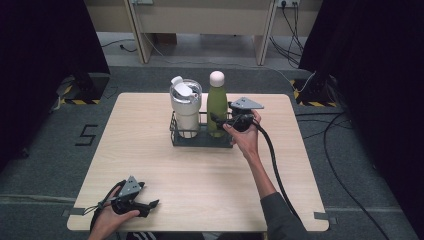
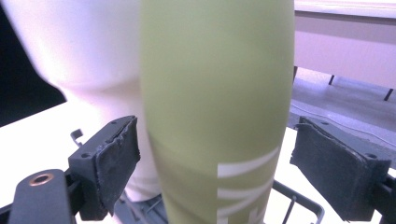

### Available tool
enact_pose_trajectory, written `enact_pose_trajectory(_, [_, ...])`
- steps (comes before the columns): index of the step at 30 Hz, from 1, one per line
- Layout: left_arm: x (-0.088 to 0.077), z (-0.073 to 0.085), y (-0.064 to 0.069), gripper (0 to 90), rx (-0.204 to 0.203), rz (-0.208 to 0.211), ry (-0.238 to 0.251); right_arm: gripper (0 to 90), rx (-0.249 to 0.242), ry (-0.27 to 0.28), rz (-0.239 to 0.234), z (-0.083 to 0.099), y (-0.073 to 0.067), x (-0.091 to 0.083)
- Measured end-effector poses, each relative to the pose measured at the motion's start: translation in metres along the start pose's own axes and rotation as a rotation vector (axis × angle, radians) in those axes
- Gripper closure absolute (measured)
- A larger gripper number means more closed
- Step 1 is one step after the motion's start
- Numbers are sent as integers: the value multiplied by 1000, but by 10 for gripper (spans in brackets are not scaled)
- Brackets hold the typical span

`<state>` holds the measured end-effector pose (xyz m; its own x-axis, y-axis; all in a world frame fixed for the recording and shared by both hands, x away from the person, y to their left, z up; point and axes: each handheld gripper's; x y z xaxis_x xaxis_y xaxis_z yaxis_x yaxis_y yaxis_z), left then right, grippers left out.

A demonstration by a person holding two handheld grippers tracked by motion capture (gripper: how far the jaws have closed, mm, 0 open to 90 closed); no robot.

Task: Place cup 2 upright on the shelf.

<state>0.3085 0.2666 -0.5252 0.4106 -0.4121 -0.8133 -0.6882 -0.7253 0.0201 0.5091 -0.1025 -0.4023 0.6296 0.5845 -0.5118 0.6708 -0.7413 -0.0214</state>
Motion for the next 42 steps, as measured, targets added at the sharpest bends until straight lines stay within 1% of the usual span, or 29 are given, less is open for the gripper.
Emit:
enact_pose_trajectory(2, [0,0,0,127,0,0,0,149,-7,0,2,3,0,-7])
enact_pose_trajectory(5, [0,0,0,127,0,0,0,151,-8,-12,7,4,0,-11])
enact_pose_trajectory(6, [0,0,0,127,0,0,0,150,-18,-17,16,4,0,-13])
enact_pose_trajectory(7, [0,0,0,127,0,0,0,151,-21,-16,19,5,0,-14])
enact_pose_trajectory(8, [0,0,0,127,0,0,0,151,-16,-9,15,5,0,-18])
enact_pose_trajectory(14, [0,0,0,127,-1,0,2,151,-24,8,2,7,-5,-28])
enact_pose_trajectory(18, [0,0,0,127,0,-1,2,152,-37,11,10,10,-9,-35])
enact_pose_trajectory(29, [0,0,0,127,-2,1,2,152,-39,8,9,18,-9,-44])
enact_pose_trajectory(31, [0,0,0,127,-2,1,2,152,-34,9,4,20,-9,-46])
enact_pose_trajectory(32, [0,0,0,127,-2,1,2,152,-41,9,5,20,-10,-49])
enact_pose_trajectory(35, [0,0,0,127,-2,0,2,152,-39,10,5,21,-11,-51])
enact_pose_trajectory(38, [0,0,0,126,1,0,0,152,-47,4,7,23,-12,-53])
enact_pose_trajectory(42, [0,0,0,126,1,0,0,152,-44,7,3,27,-13,-56])
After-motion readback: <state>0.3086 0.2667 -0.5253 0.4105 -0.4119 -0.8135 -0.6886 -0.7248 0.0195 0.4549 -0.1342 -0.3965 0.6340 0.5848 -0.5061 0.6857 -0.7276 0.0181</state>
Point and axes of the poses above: each handheld gripper's, and its own axes: x roughly forward along the jaws, z roughly out of its underside, y roughly to its right, and after that the axes turned 13 degrees about -y, right-handed
